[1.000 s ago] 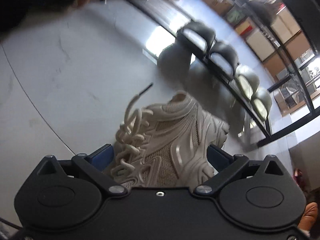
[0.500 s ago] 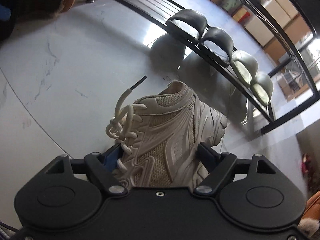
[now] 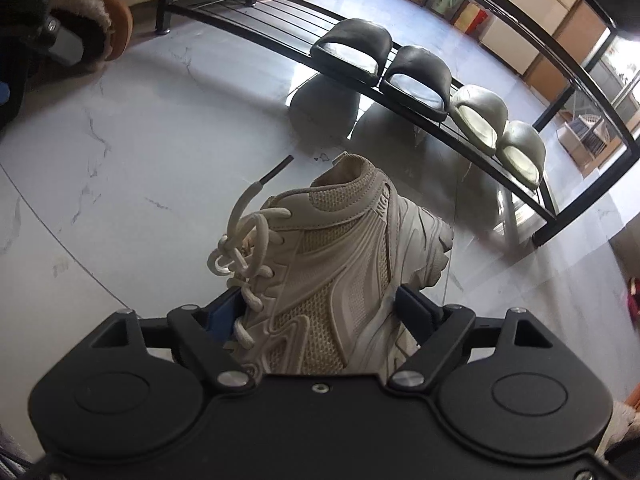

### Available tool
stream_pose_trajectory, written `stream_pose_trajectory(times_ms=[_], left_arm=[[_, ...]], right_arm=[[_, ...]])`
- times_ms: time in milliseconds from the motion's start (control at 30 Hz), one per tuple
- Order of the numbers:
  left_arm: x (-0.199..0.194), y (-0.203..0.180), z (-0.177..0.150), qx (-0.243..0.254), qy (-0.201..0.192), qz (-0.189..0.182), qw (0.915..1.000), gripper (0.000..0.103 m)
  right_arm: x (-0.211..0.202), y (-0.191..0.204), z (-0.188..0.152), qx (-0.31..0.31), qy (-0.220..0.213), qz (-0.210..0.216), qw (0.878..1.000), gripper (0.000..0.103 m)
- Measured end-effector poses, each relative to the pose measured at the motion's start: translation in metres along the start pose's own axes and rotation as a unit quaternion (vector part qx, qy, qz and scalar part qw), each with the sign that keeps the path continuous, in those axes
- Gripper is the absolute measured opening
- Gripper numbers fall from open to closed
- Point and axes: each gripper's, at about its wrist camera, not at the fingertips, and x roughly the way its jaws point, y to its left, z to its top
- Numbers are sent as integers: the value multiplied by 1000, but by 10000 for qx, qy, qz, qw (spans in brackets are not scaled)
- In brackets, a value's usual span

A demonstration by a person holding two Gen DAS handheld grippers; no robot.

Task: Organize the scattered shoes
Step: 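Carry the white sneaker to the front of the rack with the right gripper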

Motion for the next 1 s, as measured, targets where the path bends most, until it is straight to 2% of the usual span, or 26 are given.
stream_pose_trajectory(times_ms=[167, 267, 333, 467, 600, 733, 767, 833, 867, 900, 1000], left_arm=[[3, 2, 0, -71, 94, -2, 9999, 102], [4, 1, -1, -49, 133, -14, 9999, 102], [5, -1, -2, -22, 150, -18, 9999, 102], [7, -5, -7, 45, 247, -44, 9997, 102], [9, -10, -12, 211, 316, -33, 9993, 102], [7, -11, -14, 307, 282, 11, 9991, 102], [7, -11, -13, 297, 276, 20, 9992, 102], [7, -8, -12, 209, 267, 70, 9994, 102], [8, -7, -12, 197, 270, 73, 9994, 102], [9, -6, -11, 164, 288, 73, 9994, 102], [11, -6, -12, 171, 350, 64, 9992, 102]], right_arm=[[-7, -35, -12, 815, 32, 386, 9959, 79], [-10, -68, -30, 1595, 105, 752, 9843, 75], [-10, -88, -43, 2169, 219, 929, 9715, 69], [-10, -117, -73, 2943, 411, 922, 9504, 61], [-8, -124, -90, 3475, 354, 1055, 9310, 60], [-10, -120, -90, 3637, 332, 984, 9257, 61], [-11, -120, -89, 3643, 335, 954, 9258, 63], [-16, -121, -86, 3632, 351, 748, 9280, 75], [-16, -121, -87, 3611, 340, 589, 9300, 88], [-19, -120, -85, 3595, 255, 447, 9317, 94], [-25, -117, -81, 3387, -96, 523, 9394, 98]])
